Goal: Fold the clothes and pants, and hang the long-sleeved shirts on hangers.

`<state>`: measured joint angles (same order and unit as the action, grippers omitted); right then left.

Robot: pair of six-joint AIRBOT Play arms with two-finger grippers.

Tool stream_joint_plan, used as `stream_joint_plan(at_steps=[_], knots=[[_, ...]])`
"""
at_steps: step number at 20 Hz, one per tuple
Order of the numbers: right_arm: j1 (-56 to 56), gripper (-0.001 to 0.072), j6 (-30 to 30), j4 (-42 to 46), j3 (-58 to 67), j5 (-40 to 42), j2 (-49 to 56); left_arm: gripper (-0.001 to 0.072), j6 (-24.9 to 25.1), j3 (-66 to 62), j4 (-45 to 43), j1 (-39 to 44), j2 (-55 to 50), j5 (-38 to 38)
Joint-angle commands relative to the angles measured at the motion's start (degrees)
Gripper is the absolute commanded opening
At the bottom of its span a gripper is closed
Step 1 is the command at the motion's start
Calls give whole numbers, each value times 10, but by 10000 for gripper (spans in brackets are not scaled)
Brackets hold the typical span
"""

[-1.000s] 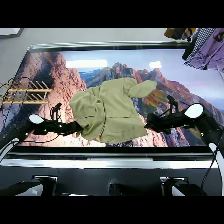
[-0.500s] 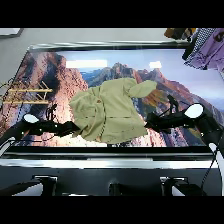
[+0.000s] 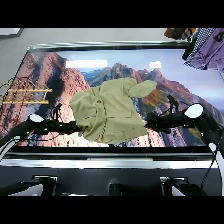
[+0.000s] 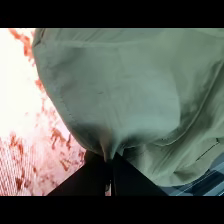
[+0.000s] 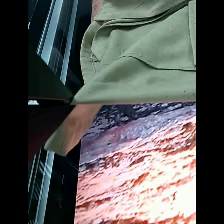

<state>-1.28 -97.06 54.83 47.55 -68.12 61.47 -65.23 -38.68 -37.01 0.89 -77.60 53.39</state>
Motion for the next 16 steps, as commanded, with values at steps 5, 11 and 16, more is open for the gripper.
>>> stream_joint_plan(at_steps=[5, 11, 16], knots=[[0, 21, 89, -150, 42, 140, 3, 13, -48, -191, -37, 3, 17, 35], [1, 21, 104, -56, 368, 208, 12, 15, -153, -567, -179, 3, 60, 57], [1, 21, 58, 77, 642, 170, -11, 16, -176, -741, -222, 3, 146, 56]])
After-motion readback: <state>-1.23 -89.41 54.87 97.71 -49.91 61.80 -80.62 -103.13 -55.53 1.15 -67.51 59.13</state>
